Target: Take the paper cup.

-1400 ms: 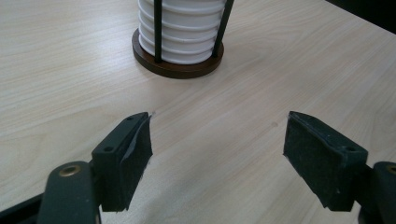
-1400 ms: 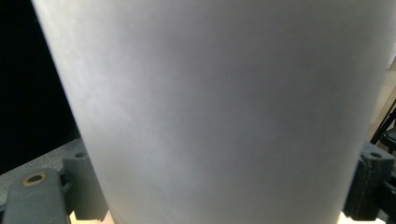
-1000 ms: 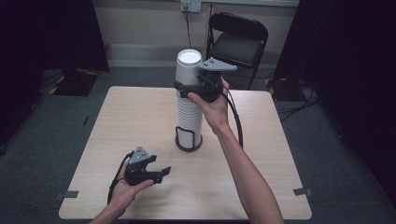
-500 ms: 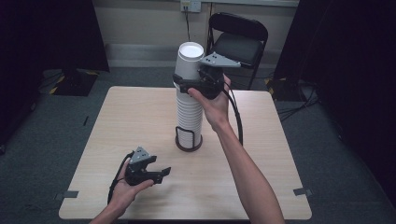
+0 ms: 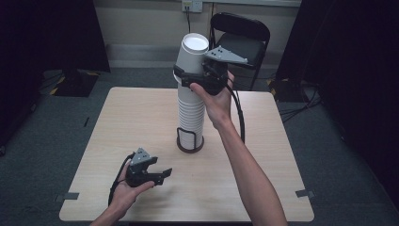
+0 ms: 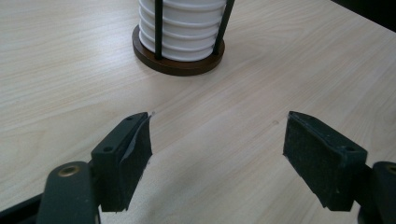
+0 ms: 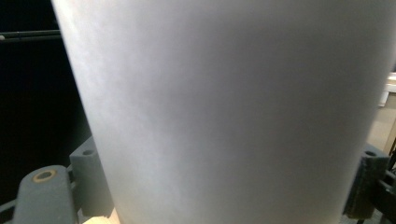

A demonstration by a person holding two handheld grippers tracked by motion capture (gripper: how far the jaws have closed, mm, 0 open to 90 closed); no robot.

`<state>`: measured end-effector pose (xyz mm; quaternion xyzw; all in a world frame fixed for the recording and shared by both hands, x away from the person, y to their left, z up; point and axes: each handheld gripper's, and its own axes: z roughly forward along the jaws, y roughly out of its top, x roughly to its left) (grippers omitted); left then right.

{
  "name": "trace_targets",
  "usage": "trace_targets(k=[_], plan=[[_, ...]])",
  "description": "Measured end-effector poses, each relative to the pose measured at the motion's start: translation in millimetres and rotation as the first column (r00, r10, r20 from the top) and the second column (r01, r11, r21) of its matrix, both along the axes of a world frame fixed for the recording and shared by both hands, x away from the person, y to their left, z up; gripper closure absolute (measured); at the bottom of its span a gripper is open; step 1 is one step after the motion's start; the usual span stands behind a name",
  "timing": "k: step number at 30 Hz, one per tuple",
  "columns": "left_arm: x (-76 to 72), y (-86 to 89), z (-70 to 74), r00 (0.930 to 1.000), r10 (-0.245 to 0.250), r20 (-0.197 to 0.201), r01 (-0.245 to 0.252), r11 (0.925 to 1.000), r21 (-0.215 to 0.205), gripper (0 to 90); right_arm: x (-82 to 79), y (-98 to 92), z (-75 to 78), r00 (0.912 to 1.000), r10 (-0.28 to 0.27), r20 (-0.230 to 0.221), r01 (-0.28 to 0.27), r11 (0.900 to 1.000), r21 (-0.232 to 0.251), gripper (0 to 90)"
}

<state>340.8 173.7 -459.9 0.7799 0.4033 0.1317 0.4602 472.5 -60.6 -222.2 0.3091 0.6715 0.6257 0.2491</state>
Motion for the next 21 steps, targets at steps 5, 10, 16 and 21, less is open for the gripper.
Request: trace_targets(k=[5,10,16,21], plan=[[0.1,-0.3,-0.2,1.0,-0.002,0.002,0.002,1.0,0.004,23.2,-0.8,-0.5,3.4,1.0,0.004,0.007,-0.004,1.0,0.018,14.3],[0.3,-0.5,-0.4,1.0,-0.005,0.0,0.005,1.0,-0.002,22.7,-1.1,-2.1,12.1,0.9997,0.02,0.011,-0.021,0.998,0.052,14.6],[0.5,-0.9,-0.6,1.0,-0.002,0.001,0.002,1.0,-0.001,22.5,-5.1,-4.1,18.0,0.9992,0.027,0.031,-0.029,0.997,0.07,14.8],[0.6,-1.3,-0.8,1.0,0.0,0.0,0.0,1.0,0.001,22.5,-7.6,-4.0,19.9,0.999,0.022,0.038,-0.025,0.997,0.078,15.1]])
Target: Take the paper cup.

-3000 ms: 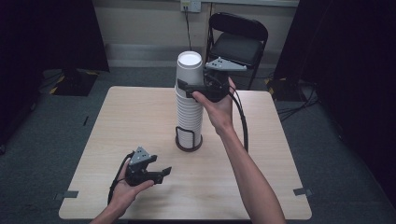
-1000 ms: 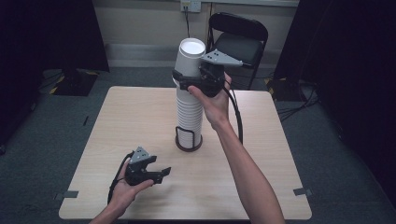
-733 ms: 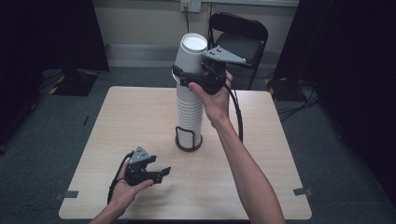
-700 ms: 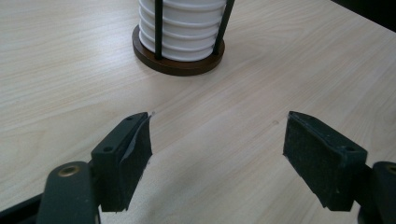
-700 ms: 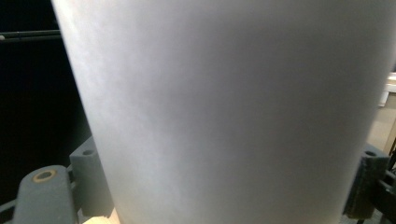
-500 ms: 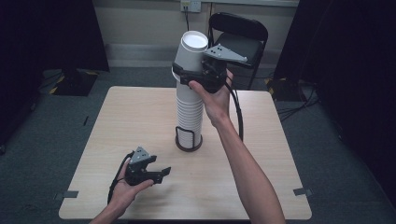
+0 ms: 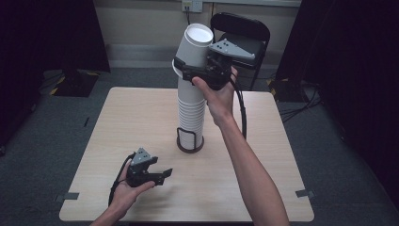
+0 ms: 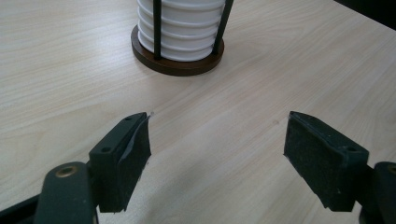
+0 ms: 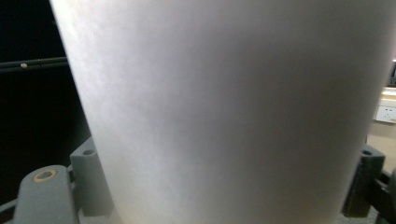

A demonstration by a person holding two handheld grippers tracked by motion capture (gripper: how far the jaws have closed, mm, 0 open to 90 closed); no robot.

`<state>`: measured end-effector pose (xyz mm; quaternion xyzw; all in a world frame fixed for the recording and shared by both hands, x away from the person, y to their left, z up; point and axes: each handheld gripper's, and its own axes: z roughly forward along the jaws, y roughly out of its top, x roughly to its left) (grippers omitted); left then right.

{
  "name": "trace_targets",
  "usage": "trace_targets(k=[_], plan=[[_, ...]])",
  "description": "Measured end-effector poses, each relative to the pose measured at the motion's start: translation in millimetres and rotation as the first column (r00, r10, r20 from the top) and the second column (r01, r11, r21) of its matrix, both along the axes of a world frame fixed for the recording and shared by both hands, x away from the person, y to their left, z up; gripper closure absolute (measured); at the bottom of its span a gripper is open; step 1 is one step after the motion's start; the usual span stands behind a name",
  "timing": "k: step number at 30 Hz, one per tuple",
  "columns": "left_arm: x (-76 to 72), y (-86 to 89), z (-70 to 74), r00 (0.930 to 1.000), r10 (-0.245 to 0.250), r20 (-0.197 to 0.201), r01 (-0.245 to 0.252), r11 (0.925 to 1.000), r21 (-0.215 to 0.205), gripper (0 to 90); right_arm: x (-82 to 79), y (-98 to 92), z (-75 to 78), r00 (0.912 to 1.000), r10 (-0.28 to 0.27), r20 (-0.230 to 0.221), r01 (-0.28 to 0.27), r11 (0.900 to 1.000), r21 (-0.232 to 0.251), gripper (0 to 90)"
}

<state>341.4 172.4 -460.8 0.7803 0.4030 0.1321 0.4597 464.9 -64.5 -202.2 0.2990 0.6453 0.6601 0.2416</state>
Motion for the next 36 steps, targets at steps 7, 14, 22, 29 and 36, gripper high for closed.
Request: trace_targets(k=[7,14,22,29,36], plan=[[0.1,0.6,0.0,1.0,-0.003,0.003,0.003,1.0,-0.002,22.5,-2.7,-7.5,4.7,0.9999,-0.009,0.008,0.009,0.999,0.043,15.2],[-0.1,0.0,0.0,1.0,0.003,0.001,-0.003,1.0,0.001,22.6,-6.6,-15.0,8.1,0.9998,-0.02,0.005,0.02,0.999,0.041,15.2],[-0.1,-1.4,-0.8,0.9999,0.014,0.0,-0.014,0.9999,-0.004,22.3,-13.8,-38.2,8.7,0.9981,-0.061,-0.014,0.061,0.997,0.048,15.1],[-1.3,-6.7,-1.1,0.9997,-0.023,0.009,0.023,0.9997,0.012,22.3,-20.6,-56.4,5.0,0.9963,-0.081,-0.029,0.082,0.995,0.048,15.2],[-1.9,-7.0,-0.8,0.9997,-0.014,0.02,0.014,0.9997,0.019,22.3,-26.5,-71.7,-0.1,0.9928,-0.107,-0.054,0.11,0.993,0.044,15.4]])
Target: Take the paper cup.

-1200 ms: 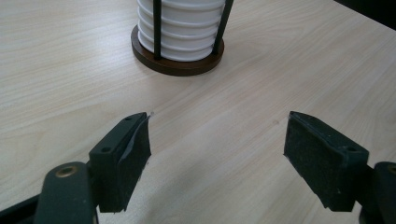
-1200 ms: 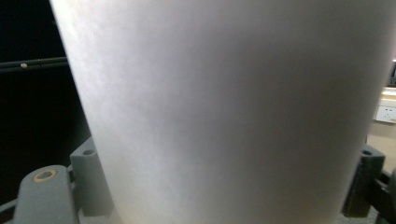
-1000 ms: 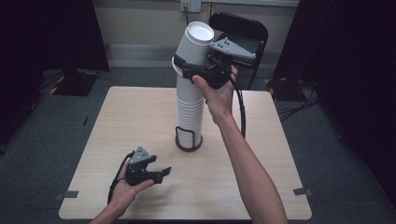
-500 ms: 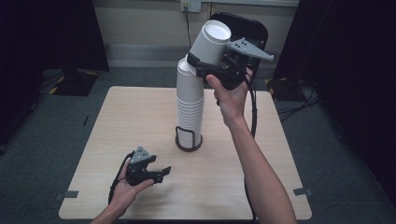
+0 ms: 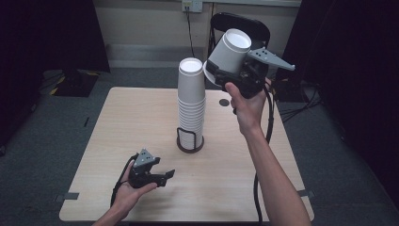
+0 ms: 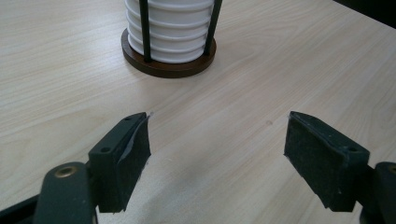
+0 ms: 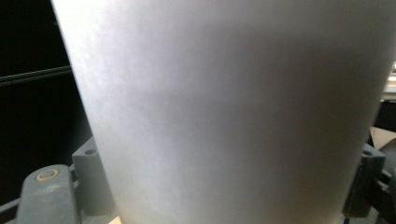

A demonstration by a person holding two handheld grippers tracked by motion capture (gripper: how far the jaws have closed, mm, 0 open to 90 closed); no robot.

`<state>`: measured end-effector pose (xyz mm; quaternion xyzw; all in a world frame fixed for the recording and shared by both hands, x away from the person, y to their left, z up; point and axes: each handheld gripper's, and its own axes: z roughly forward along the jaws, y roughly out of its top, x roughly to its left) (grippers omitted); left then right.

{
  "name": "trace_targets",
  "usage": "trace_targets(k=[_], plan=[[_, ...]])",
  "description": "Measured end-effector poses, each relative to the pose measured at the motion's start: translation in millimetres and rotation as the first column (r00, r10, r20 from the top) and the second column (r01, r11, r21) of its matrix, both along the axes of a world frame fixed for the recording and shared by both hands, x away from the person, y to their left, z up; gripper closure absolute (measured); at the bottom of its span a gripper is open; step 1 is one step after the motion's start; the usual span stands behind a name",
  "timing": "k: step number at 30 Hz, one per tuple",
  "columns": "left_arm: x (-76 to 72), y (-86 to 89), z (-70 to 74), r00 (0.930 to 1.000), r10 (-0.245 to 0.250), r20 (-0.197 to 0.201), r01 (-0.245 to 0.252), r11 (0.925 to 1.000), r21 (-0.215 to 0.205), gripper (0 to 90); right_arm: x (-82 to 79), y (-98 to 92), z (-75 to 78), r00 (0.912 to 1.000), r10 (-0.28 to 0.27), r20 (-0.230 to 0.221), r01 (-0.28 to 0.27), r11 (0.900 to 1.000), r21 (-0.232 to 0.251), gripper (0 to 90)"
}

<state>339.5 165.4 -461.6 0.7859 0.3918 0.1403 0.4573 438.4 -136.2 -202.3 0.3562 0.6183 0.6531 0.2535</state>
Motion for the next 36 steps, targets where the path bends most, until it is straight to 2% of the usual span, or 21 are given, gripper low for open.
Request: trace_targets(k=[5,14,16,20,21,22,23,26,29,31,32,36], plan=[[0.0,-0.8,0.3,0.9999,0.005,0.014,-0.005,1.0,0.004,22.0,-1.9,-8.5,-8.8,0.9992,0.01,-0.038,-0.01,1.0,-0.003,15.4],[-2.0,-2.0,1.6,0.9993,-0.02,0.033,0.019,0.9996,0.018,21.8,-5.2,-15.6,-28.4,0.9949,0.017,-0.099,-0.018,1.0,-0.006,15.4],[-2.5,-3.0,1.5,0.9991,-0.023,0.034,0.023,0.9997,0.013,21.8,-7.0,-17.4,-37.5,0.9923,0.021,-0.122,-0.021,1.0,-0.001,15.4],[-2.3,-3.5,1.7,0.999,-0.029,0.035,0.029,0.9995,0.012,21.9,-8.9,-18.2,-47.7,0.9907,0.022,-0.135,-0.023,1.0,-0.009,15.4],[-2.2,-4.1,2.4,0.9988,-0.035,0.035,0.035,0.9994,0.0,22.0,-10.3,-18.8,-54.4,0.9878,0.026,-0.153,-0.027,1.0,-0.005,15.4],[-2.2,-4.1,2.4,0.9988,-0.035,0.035,0.035,0.9994,0.0,21.9,-10.3,-18.8,-54.4,0.9878,0.026,-0.153,-0.027,1.0,-0.005,15.4],[-2.0,-4.1,2.9,0.9986,-0.038,0.038,0.038,0.9993,0.001,21.9,-11.6,-20.0,-61.1,0.9845,0.034,-0.172,-0.034,0.999,0.003,15.4],[-3.0,-5.0,3.9,0.9975,-0.059,0.04,0.06,0.9981,-0.015,20.4,-12.8,-21.2,-67.0,0.9813,0.038,-0.189,-0.037,0.999,0.012,15.4],[-4.1,-6.8,6.1,0.9964,-0.069,0.05,0.07,0.9975,-0.01,20.4,-15.2,-23.0,-75.6,0.9782,0.042,-0.203,-0.041,0.999,0.01,15.4],[-5.1,-8.4,7.9,0.9966,-0.056,0.061,0.056,0.9984,-0.006,18.5,-17.2,-24.2,-80.9,0.9753,0.048,-0.216,-0.046,0.999,0.01,15.4],[-5.6,-10.1,9.5,0.9959,-0.039,0.082,0.039,0.9992,-0.001,16.9,-18.6,-25.3,-85.5,0.9715,0.055,-0.23,-0.052,0.998,0.022,15.4],[-5.6,-11.9,14.0,0.9935,-0.03,0.11,0.03,0.9995,-0.002,19.1,-21.1,-27.4,-91.0,0.9682,0.06,-0.243,-0.059,0.998,0.013,15.4]])
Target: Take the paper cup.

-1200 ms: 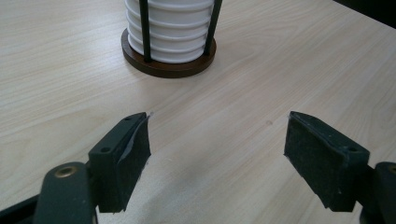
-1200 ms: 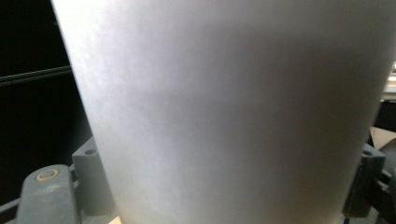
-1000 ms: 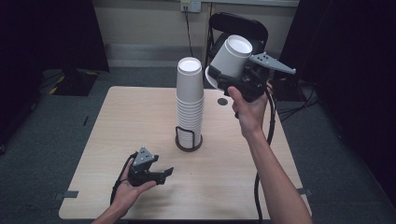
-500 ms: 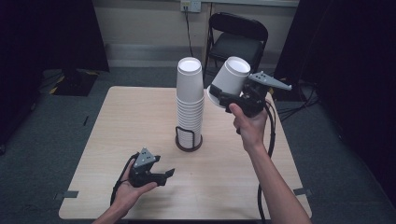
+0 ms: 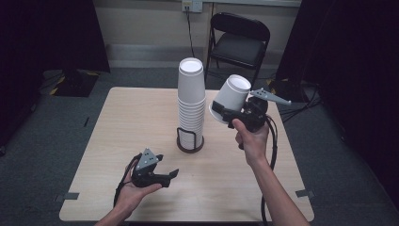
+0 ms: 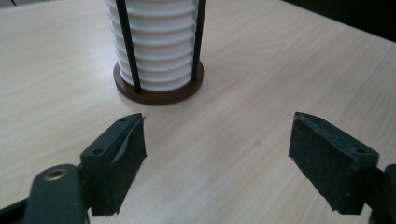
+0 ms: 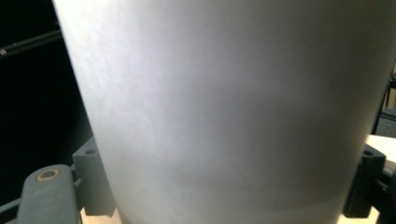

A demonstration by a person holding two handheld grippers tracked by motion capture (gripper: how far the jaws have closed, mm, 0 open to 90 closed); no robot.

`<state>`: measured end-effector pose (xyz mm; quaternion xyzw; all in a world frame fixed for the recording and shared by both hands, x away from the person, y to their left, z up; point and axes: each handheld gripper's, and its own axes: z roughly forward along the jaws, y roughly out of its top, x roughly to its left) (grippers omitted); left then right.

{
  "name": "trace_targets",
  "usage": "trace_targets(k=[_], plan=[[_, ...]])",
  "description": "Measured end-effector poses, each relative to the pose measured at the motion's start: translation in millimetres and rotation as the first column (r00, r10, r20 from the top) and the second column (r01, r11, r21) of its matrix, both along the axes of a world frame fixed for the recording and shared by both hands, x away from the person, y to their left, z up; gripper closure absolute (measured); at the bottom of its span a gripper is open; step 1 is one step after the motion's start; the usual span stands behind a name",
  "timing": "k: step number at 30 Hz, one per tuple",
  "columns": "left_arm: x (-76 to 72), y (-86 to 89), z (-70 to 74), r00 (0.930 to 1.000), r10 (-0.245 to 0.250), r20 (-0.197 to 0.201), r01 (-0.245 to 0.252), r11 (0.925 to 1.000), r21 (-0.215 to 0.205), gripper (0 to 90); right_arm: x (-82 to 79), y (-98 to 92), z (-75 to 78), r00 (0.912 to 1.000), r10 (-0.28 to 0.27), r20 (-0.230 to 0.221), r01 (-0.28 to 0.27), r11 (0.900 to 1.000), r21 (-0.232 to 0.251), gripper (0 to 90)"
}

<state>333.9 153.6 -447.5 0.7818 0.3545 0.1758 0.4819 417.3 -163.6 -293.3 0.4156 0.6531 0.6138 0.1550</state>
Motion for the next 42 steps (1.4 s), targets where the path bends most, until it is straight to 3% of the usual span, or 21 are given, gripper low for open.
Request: trace_targets(k=[5,9,10,11,15,19,23,25,27,32,38,40,42], plan=[[3.2,-6.3,5.6,0.9998,-0.009,0.016,0.008,0.9999,0.007,19.9,-5.5,-0.6,-9.0,0.9998,0.008,-0.02,-0.009,1.0,-0.003,15.4],[7.2,-15.3,6.4,0.9997,-0.019,-0.015,0.017,0.9954,-0.094,21.2,-10.0,1.8,-19.7,0.9987,0.03,-0.041,-0.029,1.0,0.006,15.4],[7.8,-17.0,6.7,0.9995,-0.028,-0.017,0.026,0.9949,-0.098,25.0,-11.0,2.3,-22.1,0.9985,0.03,-0.046,-0.03,1.0,0.001,15.4],[7.8,-17.0,6.7,0.9995,-0.028,-0.017,0.026,0.9949,-0.098,28.0,-11.0,2.3,-22.1,0.9985,0.03,-0.046,-0.03,1.0,0.001,15.4],[12.0,-27.2,13.7,0.999,-0.043,0.004,0.044,0.9949,-0.091,26.7,-13.6,3.9,-38.2,0.996,0.037,-0.081,-0.037,0.999,0.002,15.4],[13.4,-31.1,16.2,0.9994,-0.028,0.019,0.03,0.9945,-0.1,26.3,-15.3,4.0,-48.4,0.9935,0.043,-0.105,-0.042,0.999,0.01,15.4],[14.5,-31.3,13.8,0.9999,-0.01,0.009,0.011,0.9939,-0.11,26.1,-18.3,3.3,-60.1,0.989,0.05,-0.139,-0.046,0.998,0.033,15.4],[13.0,-30.1,12.2,1.0,-0.006,0.002,0.007,0.9938,-0.111,26.2,-21.8,2.8,-67.6,0.9836,0.066,-0.168,-0.054,0.996,0.074,15.3],[11.3,-27.9,13.4,0.9995,-0.015,0.027,0.018,0.9955,-0.093,26.2,-24.1,3.8,-71.9,0.9813,0.071,-0.179,-0.058,0.995,0.076,15.4],[9.8,-25.9,13.8,0.9995,0.012,0.029,-0.009,0.9954,-0.095,26.2,-30.1,8.4,-79.0,0.9752,0.094,-0.201,-0.076,0.993,0.093,15.3],[10.9,-26.2,16.1,0.9984,-0.016,0.054,0.022,0.9924,-0.121,26.1,-34.0,12.4,-86.6,0.973,0.095,-0.21,-0.079,0.994,0.081,15.3],[12.0,-30.0,17.1,0.9975,-0.031,0.063,0.039,0.9915,-0.125,30.3,-36.0,13.1,-90.8,0.9713,0.097,-0.217,-0.08,0.993,0.086,15.3],[12.1,-33.8,17.4,0.9968,-0.036,0.071,0.043,0.9934,-0.107,32.4,-37.8,13.2,-93.7,0.9704,0.093,-0.223,-0.076,0.994,0.083,15.3]])
